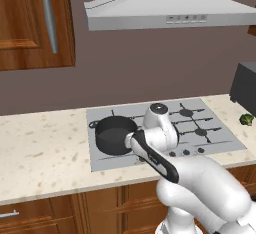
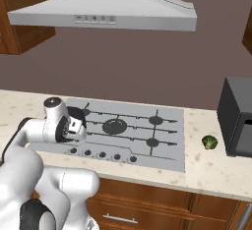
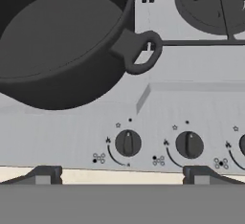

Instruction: Turn on the burner for the pot on the stove. Wait thirty seconds for the pot to heat up. Then add the broccoli to the pot.

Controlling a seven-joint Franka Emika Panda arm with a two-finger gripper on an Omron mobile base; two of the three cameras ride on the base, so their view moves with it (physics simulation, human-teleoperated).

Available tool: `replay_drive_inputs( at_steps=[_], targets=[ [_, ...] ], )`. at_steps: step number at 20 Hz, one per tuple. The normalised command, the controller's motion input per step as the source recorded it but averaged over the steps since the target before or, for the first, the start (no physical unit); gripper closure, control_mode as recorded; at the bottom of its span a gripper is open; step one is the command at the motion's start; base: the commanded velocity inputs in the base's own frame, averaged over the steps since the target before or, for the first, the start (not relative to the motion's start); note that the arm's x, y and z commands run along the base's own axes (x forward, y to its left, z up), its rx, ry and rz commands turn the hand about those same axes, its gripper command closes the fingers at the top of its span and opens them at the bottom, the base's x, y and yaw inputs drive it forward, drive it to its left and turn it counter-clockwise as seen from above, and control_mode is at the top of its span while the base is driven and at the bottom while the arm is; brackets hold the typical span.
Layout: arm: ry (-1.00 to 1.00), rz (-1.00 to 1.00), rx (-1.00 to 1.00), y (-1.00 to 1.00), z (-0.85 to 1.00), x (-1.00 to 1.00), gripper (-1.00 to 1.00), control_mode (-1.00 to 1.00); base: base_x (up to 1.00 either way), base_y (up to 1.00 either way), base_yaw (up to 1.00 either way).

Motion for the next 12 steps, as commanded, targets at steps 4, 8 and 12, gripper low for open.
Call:
replay_drive_inputs(
  at_steps=[4,8,12],
  targets=[
    [0.10,0.03,0.00,-0.11,-0.29,0.01,-1.00,-1.00,0.00,0.00,0.00],
    [0.08,0.03,0.00,-0.01,-0.50,0.00,-1.00,-1.00,0.00,0.00,0.00],
    [0.01,0.01,0.00,0.00,-0.39,0.00,-1.00,-1.00,0.00,0.00,0.00]
  ],
)
